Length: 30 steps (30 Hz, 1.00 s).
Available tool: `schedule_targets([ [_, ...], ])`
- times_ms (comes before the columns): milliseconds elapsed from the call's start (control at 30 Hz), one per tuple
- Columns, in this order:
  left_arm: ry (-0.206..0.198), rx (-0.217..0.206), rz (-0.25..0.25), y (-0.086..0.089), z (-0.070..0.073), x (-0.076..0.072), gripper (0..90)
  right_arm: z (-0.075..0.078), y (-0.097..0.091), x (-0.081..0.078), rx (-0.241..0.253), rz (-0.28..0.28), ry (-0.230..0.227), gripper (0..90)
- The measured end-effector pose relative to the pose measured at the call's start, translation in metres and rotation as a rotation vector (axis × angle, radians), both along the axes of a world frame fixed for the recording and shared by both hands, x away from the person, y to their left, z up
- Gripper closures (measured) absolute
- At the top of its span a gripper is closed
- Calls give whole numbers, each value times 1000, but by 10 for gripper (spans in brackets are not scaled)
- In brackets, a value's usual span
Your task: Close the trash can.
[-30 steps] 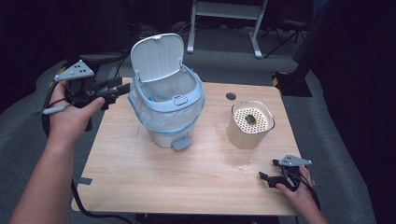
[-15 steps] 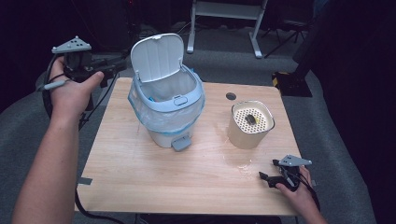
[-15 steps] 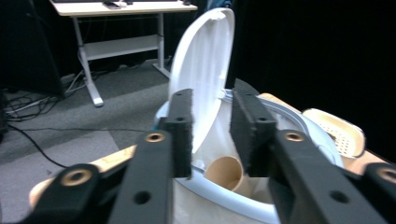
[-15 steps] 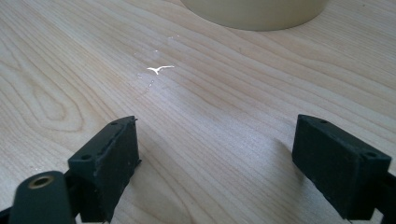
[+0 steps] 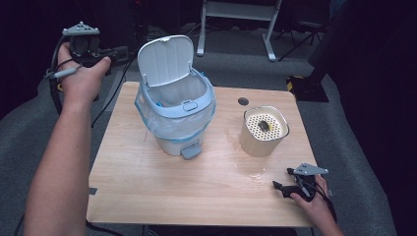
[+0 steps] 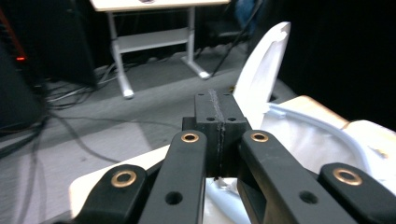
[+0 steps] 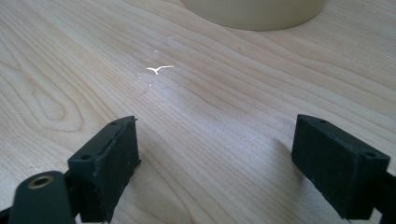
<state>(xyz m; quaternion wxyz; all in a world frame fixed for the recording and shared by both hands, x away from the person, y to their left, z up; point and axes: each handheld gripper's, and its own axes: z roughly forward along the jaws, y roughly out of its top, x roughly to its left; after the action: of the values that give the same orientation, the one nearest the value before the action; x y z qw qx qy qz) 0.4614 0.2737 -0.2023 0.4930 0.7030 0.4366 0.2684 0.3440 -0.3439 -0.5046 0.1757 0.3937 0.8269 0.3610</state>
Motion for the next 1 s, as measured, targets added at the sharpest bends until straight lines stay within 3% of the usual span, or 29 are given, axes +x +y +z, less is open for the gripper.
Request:
schedule_targets([
  [100, 13, 11, 21, -3, -3, 9, 900, 0, 0, 0, 3, -2, 0, 150],
  [233, 23, -10, 35, -5, -7, 20, 900, 0, 0, 0, 1, -1, -1, 150],
  [367, 4, 1, 47, -12, -11, 23, 900, 0, 0, 0, 2, -2, 1, 150],
  [567, -5, -33, 13, -20, -14, 28, 898, 0, 0, 0, 1, -4, -2, 150],
  [700, -22, -26, 12, -22, -13, 27, 888, 0, 1, 0, 1, -8, -1, 150],
  [800, -18, -69, -29, -21, -12, 24, 889, 0, 1, 0, 1, -8, -2, 150],
  [1000, -2, -51, -131, -29, -11, 13, 854, 0, 1, 0, 1, -8, -2, 150],
])
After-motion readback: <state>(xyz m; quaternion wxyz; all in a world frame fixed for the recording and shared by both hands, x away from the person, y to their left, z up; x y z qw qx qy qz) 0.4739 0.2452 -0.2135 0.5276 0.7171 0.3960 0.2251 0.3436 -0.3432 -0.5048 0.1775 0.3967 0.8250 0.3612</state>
